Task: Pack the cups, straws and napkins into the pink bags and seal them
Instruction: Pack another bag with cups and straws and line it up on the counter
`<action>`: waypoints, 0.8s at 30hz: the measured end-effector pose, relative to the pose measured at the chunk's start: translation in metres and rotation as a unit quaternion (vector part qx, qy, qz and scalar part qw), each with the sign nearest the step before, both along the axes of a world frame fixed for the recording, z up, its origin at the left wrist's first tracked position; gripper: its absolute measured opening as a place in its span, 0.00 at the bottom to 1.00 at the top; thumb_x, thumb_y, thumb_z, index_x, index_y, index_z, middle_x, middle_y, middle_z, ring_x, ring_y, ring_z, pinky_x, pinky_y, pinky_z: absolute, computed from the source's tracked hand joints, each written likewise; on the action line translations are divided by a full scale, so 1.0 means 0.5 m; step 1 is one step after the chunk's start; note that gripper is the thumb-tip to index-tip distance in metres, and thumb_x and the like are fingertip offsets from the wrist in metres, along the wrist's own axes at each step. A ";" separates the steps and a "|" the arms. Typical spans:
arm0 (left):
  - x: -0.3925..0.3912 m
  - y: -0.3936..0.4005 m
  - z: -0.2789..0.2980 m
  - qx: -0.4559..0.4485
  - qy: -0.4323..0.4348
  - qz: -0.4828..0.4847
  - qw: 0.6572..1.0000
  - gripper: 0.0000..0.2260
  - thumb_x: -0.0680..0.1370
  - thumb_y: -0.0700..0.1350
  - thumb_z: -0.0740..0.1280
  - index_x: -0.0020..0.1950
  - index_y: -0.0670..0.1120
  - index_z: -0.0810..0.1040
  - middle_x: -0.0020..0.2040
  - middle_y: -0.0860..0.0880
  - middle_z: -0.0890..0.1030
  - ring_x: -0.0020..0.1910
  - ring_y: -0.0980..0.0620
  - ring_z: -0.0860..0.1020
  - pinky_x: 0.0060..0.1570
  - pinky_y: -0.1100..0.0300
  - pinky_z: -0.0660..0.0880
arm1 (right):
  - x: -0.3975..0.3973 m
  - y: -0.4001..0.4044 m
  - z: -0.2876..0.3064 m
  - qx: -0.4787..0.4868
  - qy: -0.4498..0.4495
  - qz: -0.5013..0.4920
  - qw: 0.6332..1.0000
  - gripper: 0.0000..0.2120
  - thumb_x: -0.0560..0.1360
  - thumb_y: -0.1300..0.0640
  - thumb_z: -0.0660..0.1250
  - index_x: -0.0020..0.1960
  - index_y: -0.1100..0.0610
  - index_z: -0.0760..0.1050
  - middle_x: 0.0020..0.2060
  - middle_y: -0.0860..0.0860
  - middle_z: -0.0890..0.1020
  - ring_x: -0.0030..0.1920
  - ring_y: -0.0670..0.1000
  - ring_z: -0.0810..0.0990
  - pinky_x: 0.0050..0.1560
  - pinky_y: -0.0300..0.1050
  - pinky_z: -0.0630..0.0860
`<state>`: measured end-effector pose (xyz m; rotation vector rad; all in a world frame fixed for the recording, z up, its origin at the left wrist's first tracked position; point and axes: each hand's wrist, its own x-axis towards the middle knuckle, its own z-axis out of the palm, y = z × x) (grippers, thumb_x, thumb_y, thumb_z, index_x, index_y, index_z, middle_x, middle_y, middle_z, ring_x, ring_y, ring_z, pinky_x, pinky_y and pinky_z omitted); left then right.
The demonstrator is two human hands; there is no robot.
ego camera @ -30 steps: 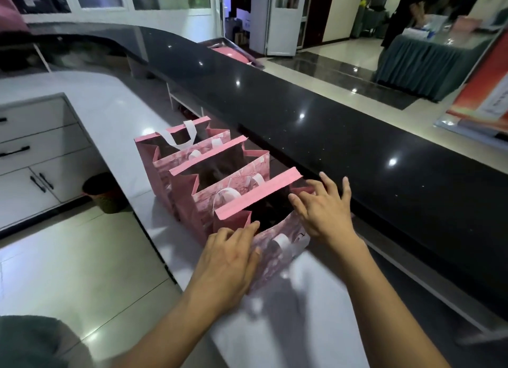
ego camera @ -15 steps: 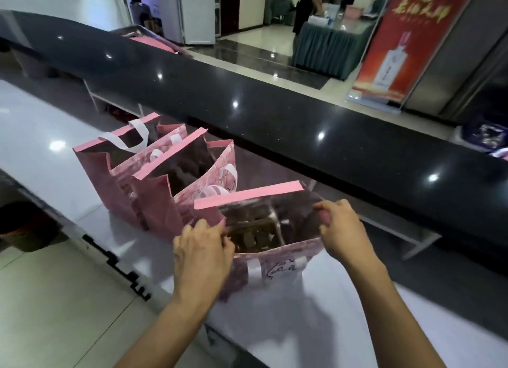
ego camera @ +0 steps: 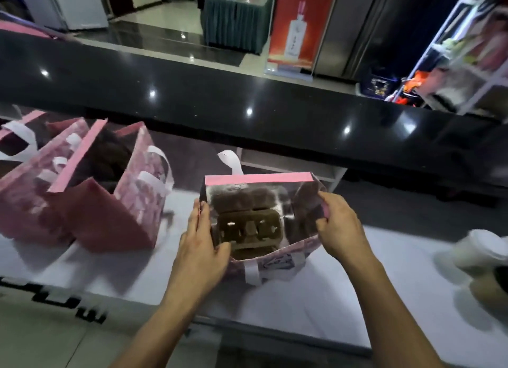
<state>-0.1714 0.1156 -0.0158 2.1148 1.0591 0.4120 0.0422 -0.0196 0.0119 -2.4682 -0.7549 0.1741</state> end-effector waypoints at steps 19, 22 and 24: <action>0.374 -0.372 -0.002 -0.053 -0.057 -0.136 0.988 0.39 0.77 0.38 0.68 0.82 0.54 0.50 0.82 0.52 0.51 0.80 0.50 0.54 0.73 0.52 0.61 | 0.297 -0.492 0.003 0.018 0.019 -0.057 0.998 0.28 0.76 0.59 0.66 0.75 0.52 0.65 0.73 0.50 0.67 0.68 0.55 0.72 0.66 0.48 0.69; 0.427 -0.426 0.003 -0.044 -0.059 -0.141 0.987 0.38 0.77 0.37 0.67 0.81 0.52 0.50 0.82 0.52 0.51 0.80 0.51 0.52 0.73 0.55 0.58 | 0.350 -0.553 0.001 0.023 0.020 -0.060 0.998 0.28 0.76 0.59 0.66 0.76 0.53 0.64 0.73 0.50 0.68 0.69 0.54 0.71 0.67 0.49 0.69; 0.461 -0.454 0.009 -0.041 -0.064 -0.148 0.986 0.37 0.77 0.37 0.67 0.81 0.51 0.51 0.81 0.55 0.53 0.79 0.54 0.54 0.71 0.59 0.59 | 0.383 -0.585 0.002 0.026 0.017 -0.063 0.998 0.27 0.77 0.60 0.65 0.75 0.54 0.65 0.72 0.50 0.68 0.68 0.52 0.71 0.65 0.46 0.68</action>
